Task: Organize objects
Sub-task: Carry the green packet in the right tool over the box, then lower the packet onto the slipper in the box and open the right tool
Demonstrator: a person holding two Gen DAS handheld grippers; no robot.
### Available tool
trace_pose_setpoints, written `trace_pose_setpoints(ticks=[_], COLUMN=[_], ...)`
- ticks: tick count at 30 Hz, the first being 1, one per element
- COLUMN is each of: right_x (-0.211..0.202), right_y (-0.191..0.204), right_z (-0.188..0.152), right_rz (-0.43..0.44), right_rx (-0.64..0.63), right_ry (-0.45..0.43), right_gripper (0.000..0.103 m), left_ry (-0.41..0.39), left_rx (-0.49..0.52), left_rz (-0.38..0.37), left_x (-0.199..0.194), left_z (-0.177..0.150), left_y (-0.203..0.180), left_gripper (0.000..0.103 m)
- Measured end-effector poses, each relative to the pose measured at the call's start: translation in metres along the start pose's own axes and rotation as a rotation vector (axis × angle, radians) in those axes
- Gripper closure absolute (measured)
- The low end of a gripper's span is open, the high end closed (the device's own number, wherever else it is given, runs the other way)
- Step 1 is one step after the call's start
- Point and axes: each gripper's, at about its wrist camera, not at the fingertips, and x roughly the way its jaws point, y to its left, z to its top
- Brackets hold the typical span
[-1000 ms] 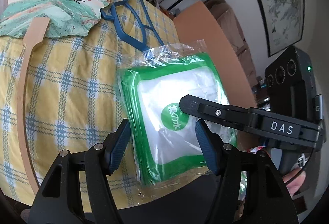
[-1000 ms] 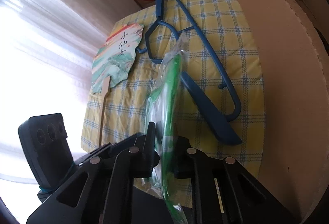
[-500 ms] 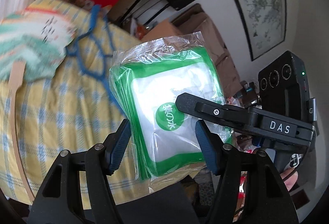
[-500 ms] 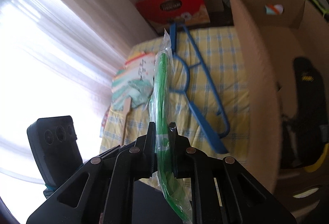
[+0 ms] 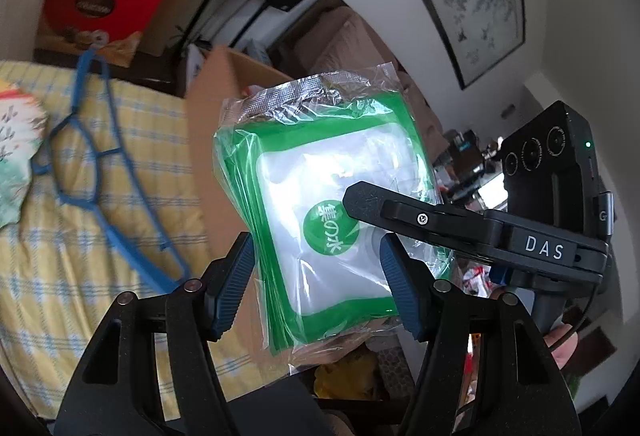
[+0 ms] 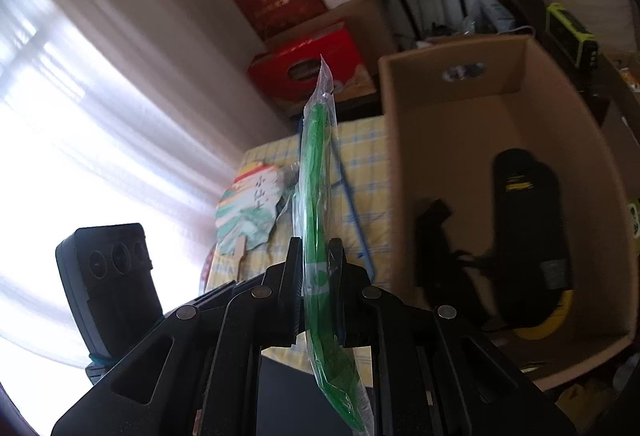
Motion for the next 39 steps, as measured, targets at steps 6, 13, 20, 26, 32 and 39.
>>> trace_pose_setpoints(ticks=[6,13,20,26,32,39], right_x=[-0.027,-0.034,-0.015,0.004,0.012,-0.006], right_y=[-0.031,-0.078,-0.119,-0.147,-0.165,-0.164], right_z=[0.007,0.008,-0.001,-0.012,-0.025,-0.027], right_rz=[0.0,0.005,0.058,0.065,-0.162,-0.301], right_rx=[0.058,0.135,0.207,0.246,0.226,0.175], right_ry=[-0.049,-0.058,-0.009,0.041,0.054,-0.003], right_gripper=[0.092,0.092,0.092,0.091,0.082,0.063], left_ry=[0.037,0.103,0.177,0.195,0.191,0.169], left_rx=[0.053,0.086,0.084,0.086,0.093,0.131], left_rz=[0.003,0.038,0.114,0.127,0.131,0.152], left_x=[0.027,0.069,0.1,0.105,0.098,0.081], left_z=[0.007,0.004,-0.005,-0.008,-0.01,-0.011], left_y=[-0.034,-0.055,-0.05,-0.045,-0.044,-0.046], left_gripper=[0.043,0.043,0.043,0.045,0.044,0.039])
